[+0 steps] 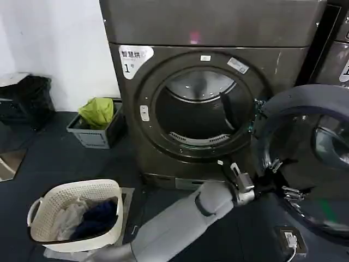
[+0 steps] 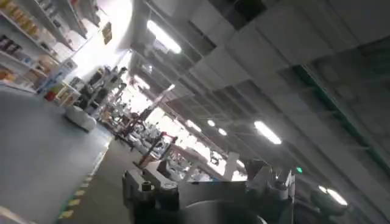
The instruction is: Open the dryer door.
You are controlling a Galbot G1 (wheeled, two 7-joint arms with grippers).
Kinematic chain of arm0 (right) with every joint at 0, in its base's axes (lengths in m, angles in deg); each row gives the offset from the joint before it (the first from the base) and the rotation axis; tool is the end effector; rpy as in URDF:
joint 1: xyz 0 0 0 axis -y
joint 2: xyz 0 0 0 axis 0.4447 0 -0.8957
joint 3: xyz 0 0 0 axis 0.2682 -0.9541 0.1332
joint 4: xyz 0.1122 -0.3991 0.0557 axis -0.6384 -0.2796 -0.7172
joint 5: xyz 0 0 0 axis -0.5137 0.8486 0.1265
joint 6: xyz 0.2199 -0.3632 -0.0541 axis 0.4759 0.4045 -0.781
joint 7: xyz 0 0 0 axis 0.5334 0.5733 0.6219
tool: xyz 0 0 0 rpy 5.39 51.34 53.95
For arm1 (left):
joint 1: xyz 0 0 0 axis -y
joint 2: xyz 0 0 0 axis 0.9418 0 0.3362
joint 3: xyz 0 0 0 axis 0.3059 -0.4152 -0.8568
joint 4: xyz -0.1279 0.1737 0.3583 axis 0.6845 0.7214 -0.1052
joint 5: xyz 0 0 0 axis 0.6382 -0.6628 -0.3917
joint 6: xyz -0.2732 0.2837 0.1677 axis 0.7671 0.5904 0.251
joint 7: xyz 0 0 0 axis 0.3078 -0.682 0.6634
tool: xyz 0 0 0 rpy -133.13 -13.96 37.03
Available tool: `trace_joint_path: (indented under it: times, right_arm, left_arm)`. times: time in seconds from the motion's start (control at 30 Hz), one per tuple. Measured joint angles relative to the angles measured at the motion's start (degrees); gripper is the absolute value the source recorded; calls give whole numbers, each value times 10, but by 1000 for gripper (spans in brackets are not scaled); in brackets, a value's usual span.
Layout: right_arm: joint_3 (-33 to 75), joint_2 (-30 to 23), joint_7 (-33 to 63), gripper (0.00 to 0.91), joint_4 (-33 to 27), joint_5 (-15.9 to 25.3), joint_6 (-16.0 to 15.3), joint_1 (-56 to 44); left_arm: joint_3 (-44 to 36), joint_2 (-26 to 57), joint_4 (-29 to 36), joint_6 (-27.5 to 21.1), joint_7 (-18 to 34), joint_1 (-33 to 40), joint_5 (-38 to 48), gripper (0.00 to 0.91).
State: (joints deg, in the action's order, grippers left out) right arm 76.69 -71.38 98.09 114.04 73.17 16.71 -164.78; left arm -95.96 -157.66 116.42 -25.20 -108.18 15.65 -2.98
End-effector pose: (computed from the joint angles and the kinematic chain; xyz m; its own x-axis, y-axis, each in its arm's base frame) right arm -0.3298 -0.4319 -0.2164 0.2588 0.9131 -0.3150 0.7211 -0.3996 -0.5659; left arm 0.4561 -0.3778 -0.2622 -0.2124 0.9736 -0.0840 0.9533 0.2253 0.2012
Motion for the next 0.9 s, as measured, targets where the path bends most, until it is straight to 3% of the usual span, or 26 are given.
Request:
trace_joint_path:
  times: [0.63,0.9]
  right_arm:
    - [-10,-1,-1,907,2,1,16,3]
    - [-16,2,-16,907,13,-20,10,2]
  left_arm:
    - [16,0,-21,-73,67,-8,45,907]
    - [9,0,76,-156,61,-9,110,907]
